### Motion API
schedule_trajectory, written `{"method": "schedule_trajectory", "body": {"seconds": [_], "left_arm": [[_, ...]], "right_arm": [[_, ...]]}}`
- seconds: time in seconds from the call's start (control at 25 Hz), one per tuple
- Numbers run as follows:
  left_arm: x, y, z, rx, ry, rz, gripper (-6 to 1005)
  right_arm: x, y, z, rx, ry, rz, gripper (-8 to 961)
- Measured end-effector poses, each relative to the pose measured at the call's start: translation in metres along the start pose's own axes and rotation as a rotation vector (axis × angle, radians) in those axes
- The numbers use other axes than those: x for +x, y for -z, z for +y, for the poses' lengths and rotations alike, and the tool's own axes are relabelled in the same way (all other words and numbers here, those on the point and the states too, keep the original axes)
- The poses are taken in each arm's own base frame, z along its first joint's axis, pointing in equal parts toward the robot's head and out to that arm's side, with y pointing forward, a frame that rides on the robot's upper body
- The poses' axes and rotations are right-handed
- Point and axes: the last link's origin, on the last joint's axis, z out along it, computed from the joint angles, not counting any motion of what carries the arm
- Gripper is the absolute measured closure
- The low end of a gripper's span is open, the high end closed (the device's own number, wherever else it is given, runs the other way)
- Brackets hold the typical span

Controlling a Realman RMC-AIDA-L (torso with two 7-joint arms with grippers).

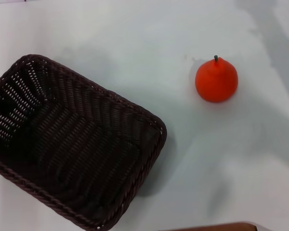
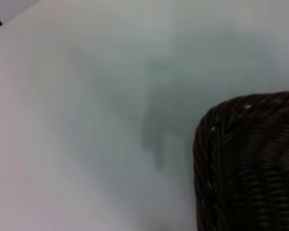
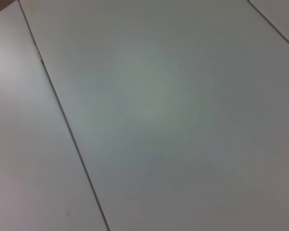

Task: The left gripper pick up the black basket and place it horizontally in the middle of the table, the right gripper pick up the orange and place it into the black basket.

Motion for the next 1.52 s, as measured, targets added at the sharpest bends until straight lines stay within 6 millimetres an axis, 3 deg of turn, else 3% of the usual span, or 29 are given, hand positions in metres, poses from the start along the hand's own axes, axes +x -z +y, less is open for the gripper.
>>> {"method": "schedule_trajectory", "body": {"seconds": [0.4, 0.64, 0.96, 1.24, 1.52], "left_arm": [[-0.002, -0.004, 0.0, -0.03, 0.047, -0.038, 312], [0.004, -0.005, 0.005, -0.055, 0.113, 0.002, 540], [0.013, 0.0, 0.004, -0.099, 0.304, 0.016, 742], [0.012, 0.014, -0.006, -0.161, 0.491, 0.063, 798], [-0.008, 0.012, -0.015, -0.212, 0.624, 0.111, 810]], "right_arm": [[0.0, 0.004, 0.004, -0.054, -0.023, 0.035, 56], [0.002, 0.003, 0.004, -0.048, -0.018, 0.04, 58], [-0.003, 0.006, 0.004, -0.071, -0.014, 0.032, 102], [-0.001, 0.01, 0.005, -0.077, -0.011, 0.039, 102], [0.0, 0.008, 0.008, -0.086, -0.006, 0.037, 102]]}}
